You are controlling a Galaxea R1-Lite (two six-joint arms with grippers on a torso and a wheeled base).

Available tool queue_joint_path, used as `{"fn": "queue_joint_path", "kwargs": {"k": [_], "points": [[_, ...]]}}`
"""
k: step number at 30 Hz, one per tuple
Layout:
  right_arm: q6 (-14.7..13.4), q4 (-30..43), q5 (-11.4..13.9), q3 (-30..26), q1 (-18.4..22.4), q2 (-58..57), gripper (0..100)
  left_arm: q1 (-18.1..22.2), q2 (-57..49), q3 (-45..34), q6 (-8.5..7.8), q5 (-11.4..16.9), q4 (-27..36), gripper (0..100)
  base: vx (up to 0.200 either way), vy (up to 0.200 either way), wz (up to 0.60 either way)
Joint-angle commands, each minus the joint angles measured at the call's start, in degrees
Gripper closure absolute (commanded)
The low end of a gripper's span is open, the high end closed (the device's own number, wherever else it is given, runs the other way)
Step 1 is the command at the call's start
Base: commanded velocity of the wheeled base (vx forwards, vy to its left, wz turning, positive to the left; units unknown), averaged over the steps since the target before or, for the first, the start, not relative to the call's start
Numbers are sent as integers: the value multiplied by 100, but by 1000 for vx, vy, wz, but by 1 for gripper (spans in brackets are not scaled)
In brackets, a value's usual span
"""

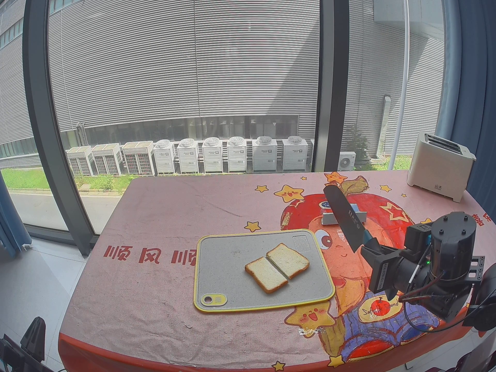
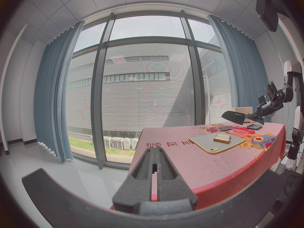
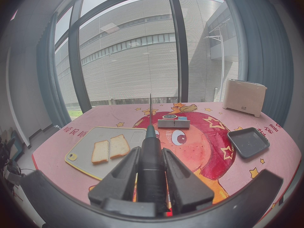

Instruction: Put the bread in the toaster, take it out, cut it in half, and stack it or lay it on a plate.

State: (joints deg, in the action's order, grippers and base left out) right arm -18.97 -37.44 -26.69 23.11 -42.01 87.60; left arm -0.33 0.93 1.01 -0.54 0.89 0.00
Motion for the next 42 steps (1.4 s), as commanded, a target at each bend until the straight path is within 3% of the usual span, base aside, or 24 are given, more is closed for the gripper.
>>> {"fn": "queue_joint_path", "kwargs": {"k": [1,15,33,38,42], "points": [[7,0,-3,18,88,-15,100,-2,-93,-101,1,-1,0,100,0,0,0],[51,17,49,-17,545,-103,100,-2,-93,-101,1,-1,0,100,0,0,0],[34,17,93,-70,808,-68,100,-2,-93,-101,1,-1,0,100,0,0,0],[-2,17,401,-88,931,-33,100,-2,-93,-101,1,-1,0,100,0,0,0],[-10,17,462,-79,1037,3,100,-2,-93,-101,1,-1,-9,100,0,0,0]]}}
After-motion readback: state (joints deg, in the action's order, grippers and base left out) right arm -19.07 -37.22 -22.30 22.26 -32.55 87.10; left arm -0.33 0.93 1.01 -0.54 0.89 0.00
